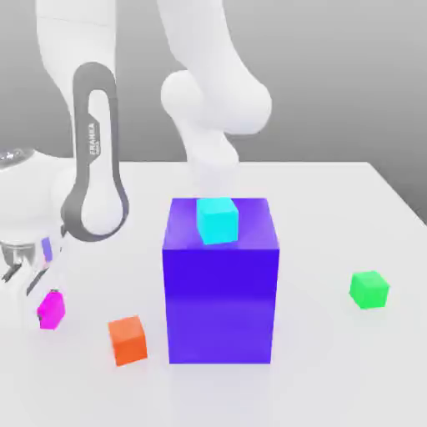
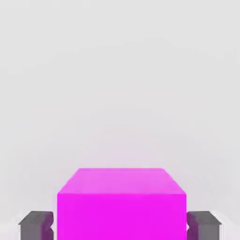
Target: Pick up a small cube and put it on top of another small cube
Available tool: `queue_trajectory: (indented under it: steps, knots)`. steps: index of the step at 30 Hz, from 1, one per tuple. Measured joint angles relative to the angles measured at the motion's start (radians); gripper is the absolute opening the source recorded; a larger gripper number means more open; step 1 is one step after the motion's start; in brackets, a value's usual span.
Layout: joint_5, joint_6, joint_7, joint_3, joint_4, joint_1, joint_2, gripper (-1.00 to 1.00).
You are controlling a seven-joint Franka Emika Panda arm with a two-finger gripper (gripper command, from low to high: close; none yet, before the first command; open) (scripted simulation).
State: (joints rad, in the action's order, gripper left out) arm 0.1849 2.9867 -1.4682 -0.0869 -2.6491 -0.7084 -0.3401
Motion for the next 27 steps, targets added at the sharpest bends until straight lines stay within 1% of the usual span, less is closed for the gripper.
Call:
queue_trajectory:
  steps: [3,5,8,10,13,16,27]
  knots:
    - [-0.001,0.001,-0.001,0.002,0.000,-0.002,-0.001,-1.00]
    - [-0.025,-0.042,-0.020,-0.023,-0.011,0.017,0.053,-1.00]
    - [-0.086,-0.123,-0.066,-0.061,-0.033,0.042,0.157,-1.00]
    - [-0.112,-0.157,-0.068,-0.059,-0.023,0.054,0.203,-1.00]
    - [-0.113,-0.162,-0.022,-0.010,0.037,0.086,0.220,-1.00]
    - [-0.104,-0.167,-0.035,0.055,0.068,0.153,0.236,-1.00]
    - [-0.026,-0.187,-0.120,0.250,0.149,0.485,0.301,-1.00]
